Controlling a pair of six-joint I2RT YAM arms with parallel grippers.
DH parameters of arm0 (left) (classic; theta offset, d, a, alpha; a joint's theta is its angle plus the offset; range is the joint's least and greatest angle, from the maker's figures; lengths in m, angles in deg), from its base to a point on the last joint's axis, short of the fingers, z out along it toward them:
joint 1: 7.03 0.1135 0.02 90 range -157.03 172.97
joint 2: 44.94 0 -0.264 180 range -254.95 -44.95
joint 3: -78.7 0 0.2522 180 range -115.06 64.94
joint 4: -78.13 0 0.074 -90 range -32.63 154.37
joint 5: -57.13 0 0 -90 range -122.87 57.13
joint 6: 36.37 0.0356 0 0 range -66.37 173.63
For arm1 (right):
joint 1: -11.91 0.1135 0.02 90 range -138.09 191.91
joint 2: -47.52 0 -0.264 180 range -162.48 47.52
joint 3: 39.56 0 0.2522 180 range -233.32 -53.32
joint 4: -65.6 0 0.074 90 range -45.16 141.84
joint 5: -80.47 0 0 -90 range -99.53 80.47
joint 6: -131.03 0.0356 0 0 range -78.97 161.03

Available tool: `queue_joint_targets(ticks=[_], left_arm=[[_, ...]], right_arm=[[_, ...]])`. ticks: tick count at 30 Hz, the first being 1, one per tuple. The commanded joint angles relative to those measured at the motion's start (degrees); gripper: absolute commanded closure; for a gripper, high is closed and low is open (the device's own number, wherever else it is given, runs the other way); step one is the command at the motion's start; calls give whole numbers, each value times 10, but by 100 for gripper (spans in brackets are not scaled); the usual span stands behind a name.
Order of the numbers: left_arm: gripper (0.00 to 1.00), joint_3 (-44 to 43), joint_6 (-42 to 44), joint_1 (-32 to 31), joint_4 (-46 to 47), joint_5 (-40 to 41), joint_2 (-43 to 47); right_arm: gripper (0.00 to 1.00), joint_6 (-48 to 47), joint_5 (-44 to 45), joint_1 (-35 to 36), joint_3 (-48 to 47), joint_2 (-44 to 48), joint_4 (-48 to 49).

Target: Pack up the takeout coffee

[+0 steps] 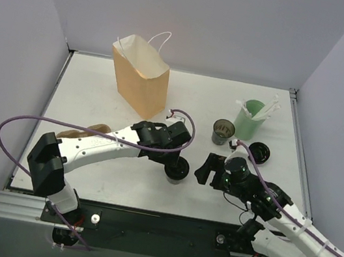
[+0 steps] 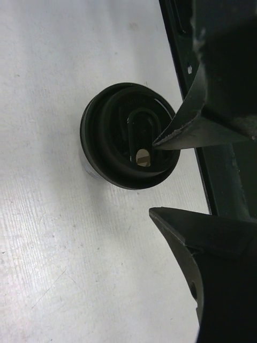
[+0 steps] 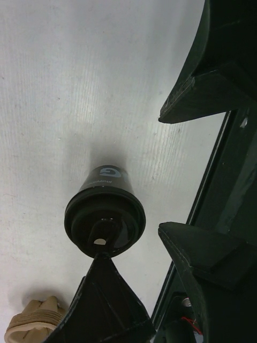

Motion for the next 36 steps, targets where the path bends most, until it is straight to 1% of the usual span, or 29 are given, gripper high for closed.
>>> queue_joint_targets(ticks=[1, 3, 4, 6, 7, 8, 11, 13, 14, 16, 20, 22, 28, 31, 34, 36], left_arm=[[42, 6, -2, 0, 27, 22, 58], [42, 20, 4, 1, 51, 17, 68], [42, 44, 12, 1, 63, 14, 81], [41, 72, 22, 2, 114, -15, 96], [41, 94, 27, 3, 127, -22, 107], [41, 103, 27, 8, 142, -29, 112], [40, 138, 30, 17, 164, -40, 136], [40, 167, 40, 24, 198, -63, 155], [39, 176, 42, 35, 210, -88, 161], [37, 208, 50, 45, 252, -113, 180], [33, 253, 51, 75, 308, -160, 208], [30, 267, 54, 81, 332, -167, 224], [28, 286, 64, 98, 333, -167, 241], [28, 300, 64, 101, 335, -167, 241], [28, 329, 57, 103, 347, -163, 249], [28, 343, 55, 103, 354, -161, 256]], right_arm=[[24, -28, -29, -7, -39, -54, 53], [24, -53, -48, -24, -54, -83, 60], [24, -61, -83, -34, -57, -91, 66], [25, -80, -123, -66, -59, -109, 86], [25, -98, -162, -76, -61, -116, 91], [25, -106, -178, -94, -62, -129, 97], [24, -147, -241, -111, -73, -161, 101], [22, -171, -278, -114, -79, -178, 101], [21, -176, -289, -115, -83, -195, 101], [20, -187, -310, -117, -87, -215, 101], [20, -191, -304, -120, -92, -241, 105], [21, -196, -299, -124, -95, -256, 108], [23, -204, -308, -132, -110, -300, 119], [24, -209, -337, -143, -116, -327, 137], [27, -214, -353, -152, -124, -359, 136], [32, -213, -357, -152, -119, -369, 143]])
